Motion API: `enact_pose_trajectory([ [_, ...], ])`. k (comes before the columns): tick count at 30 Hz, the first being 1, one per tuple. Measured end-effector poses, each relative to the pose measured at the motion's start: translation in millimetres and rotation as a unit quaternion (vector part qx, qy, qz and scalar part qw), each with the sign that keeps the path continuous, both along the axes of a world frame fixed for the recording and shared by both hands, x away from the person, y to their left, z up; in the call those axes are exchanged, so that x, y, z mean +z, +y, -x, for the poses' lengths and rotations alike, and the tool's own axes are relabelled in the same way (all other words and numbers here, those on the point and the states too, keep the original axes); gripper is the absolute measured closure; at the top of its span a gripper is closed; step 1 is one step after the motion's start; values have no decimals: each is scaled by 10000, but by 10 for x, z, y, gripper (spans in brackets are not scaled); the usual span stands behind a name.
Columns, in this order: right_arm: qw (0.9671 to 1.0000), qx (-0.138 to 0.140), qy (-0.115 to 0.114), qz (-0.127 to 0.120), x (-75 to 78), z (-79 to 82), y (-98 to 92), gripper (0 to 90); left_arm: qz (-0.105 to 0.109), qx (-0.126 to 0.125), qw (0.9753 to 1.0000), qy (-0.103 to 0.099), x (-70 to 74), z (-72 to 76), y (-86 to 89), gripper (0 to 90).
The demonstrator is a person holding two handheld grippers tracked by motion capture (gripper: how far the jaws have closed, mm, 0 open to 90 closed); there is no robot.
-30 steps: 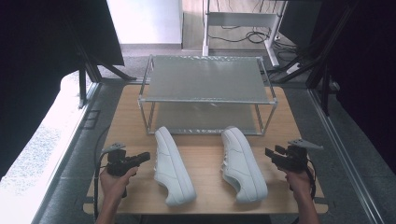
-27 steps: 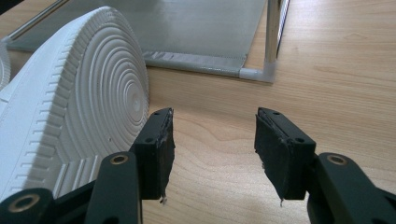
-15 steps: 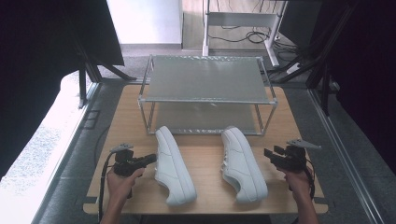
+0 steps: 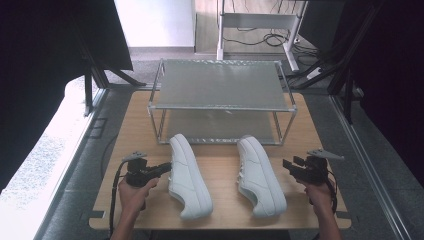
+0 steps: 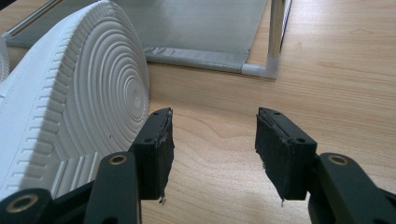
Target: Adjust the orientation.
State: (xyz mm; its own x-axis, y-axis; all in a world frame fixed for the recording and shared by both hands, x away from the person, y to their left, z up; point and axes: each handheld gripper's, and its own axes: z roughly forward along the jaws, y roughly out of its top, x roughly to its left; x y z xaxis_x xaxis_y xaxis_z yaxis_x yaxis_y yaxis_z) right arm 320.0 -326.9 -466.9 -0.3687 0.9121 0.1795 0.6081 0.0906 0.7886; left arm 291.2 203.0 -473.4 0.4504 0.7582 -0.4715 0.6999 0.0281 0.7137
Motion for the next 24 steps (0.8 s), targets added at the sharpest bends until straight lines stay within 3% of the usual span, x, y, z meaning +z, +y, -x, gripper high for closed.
enact_pose_trajectory([
  [9,10000,-25,2,-35,1,-2,-12,473,60,-52,10000,-56,54,-95,-120,852],
  [12,10000,-28,6,-38,-2,4,-20,472,-32,-160,9999,-47,80,-210,-277,851],
  [18,9999,-100,-4,-118,-11,14,-69,472,89,-452,9988,-171,160,-463,-674,883],
  [20,9998,-127,11,-130,-16,10,-90,472,-286,-618,9977,-71,168,-565,-863,876],
  [21,9998,-140,10,-136,-17,9,-95,472,-364,-698,9969,-7,145,-609,-949,875],
  [24,9998,-138,19,-157,-17,11,-115,472,-281,-665,9974,17,157,-674,-1019,881],
])
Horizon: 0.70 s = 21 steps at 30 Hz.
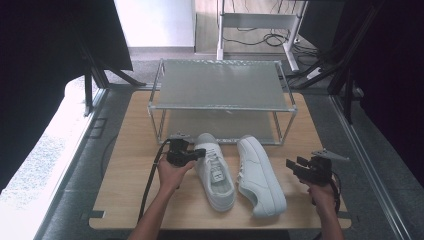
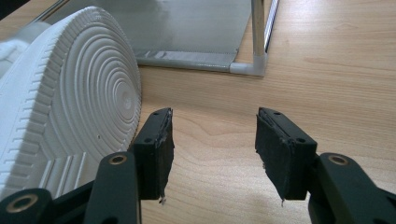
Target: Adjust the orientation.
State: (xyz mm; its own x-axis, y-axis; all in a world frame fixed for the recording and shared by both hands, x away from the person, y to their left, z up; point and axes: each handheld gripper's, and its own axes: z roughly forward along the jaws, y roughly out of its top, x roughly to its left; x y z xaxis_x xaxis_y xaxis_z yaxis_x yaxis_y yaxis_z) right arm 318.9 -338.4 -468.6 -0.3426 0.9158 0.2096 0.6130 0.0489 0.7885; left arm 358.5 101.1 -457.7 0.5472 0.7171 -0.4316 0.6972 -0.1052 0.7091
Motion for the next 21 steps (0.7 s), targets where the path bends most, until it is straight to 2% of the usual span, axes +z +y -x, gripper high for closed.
enact_pose_trajectory([
  [3,10000,-21,-13,-20,-3,-4,-8,472,-36,1,9999,-100,76,12,17,882],
  [5,10000,-23,-14,-22,-4,-4,-7,472,-17,-27,9997,-249,183,107,53,886],
  [11,10000,-27,-31,-15,4,3,4,472,-33,-370,9979,-540,290,428,18,892],
  [15,10000,-10,-1,19,-5,7,14,472,-67,-555,9971,-516,260,577,-43,893],
  [21,10000,34,25,85,-19,-1,43,472,-69,-729,9962,-468,208,700,-146,894],
])
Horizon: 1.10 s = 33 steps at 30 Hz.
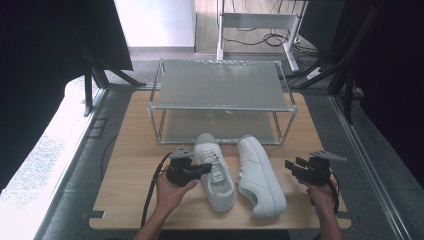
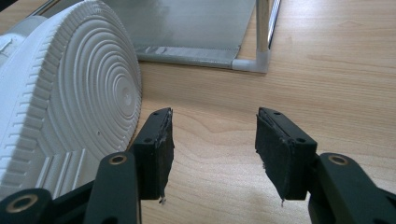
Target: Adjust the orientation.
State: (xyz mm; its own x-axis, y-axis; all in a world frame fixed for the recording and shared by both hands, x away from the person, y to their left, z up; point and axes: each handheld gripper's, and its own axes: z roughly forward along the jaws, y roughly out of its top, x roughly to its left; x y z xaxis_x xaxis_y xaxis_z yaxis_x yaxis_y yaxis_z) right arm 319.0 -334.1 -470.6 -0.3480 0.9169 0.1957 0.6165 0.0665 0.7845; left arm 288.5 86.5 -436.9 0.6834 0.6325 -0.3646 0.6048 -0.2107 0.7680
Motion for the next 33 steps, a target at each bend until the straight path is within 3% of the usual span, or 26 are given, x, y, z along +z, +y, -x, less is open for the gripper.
enact_pose_trajectory([
  [10,10000,19,-4,33,-1,-5,3,472,-345,-262,9988,207,-200,42,-250,891],
  [29,9999,48,18,96,-19,-5,14,467,-318,-316,9983,373,-224,12,-186,900],
  [33,9999,42,19,93,-20,-5,9,467,-400,-288,9978,433,-209,18,-168,900],
])
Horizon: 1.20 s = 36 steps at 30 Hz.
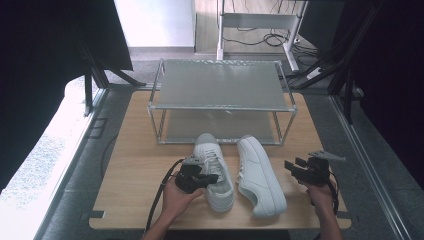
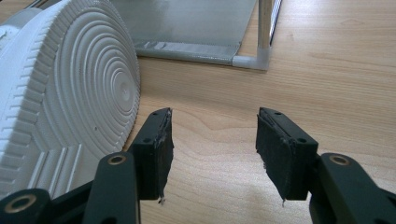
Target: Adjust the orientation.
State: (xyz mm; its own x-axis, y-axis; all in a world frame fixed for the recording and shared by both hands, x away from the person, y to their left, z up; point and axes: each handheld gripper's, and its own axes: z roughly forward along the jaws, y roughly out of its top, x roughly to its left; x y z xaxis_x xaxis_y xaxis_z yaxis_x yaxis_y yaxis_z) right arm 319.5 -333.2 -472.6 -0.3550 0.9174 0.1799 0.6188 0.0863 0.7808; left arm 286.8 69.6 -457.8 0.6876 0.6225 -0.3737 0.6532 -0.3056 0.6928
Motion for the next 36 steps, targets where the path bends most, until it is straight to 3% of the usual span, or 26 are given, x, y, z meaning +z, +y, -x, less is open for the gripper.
enact_pose_trajectory([
  [6,10000,37,13,28,-12,-10,18,463,-138,91,9999,36,18,1,82,900],
  [12,10000,19,10,7,-1,-5,-5,463,-44,78,9997,242,25,-52,262,900],
  [17,10000,14,16,11,-3,-7,-7,463,-171,281,9990,288,24,-91,432,890],
  [26,10000,41,27,47,-14,-12,19,462,234,98,9990,360,31,-99,520,818],
  [30,10000,18,12,22,-2,-9,-3,463,388,15,9990,231,125,-77,560,765],
  [31,10000,9,4,24,-1,-9,-7,463,516,61,9986,18,191,-56,602,749],
  [33,10000,2,0,19,-1,-10,-10,463,547,99,9984,-91,217,-47,622,711],
  [34,10000,-2,-1,19,-1,-9,-12,463,648,228,9970,-344,281,-29,689,672],
  [36,10000,9,-4,27,1,-8,-3,463,666,350,9958,-520,314,-17,744,608],
])
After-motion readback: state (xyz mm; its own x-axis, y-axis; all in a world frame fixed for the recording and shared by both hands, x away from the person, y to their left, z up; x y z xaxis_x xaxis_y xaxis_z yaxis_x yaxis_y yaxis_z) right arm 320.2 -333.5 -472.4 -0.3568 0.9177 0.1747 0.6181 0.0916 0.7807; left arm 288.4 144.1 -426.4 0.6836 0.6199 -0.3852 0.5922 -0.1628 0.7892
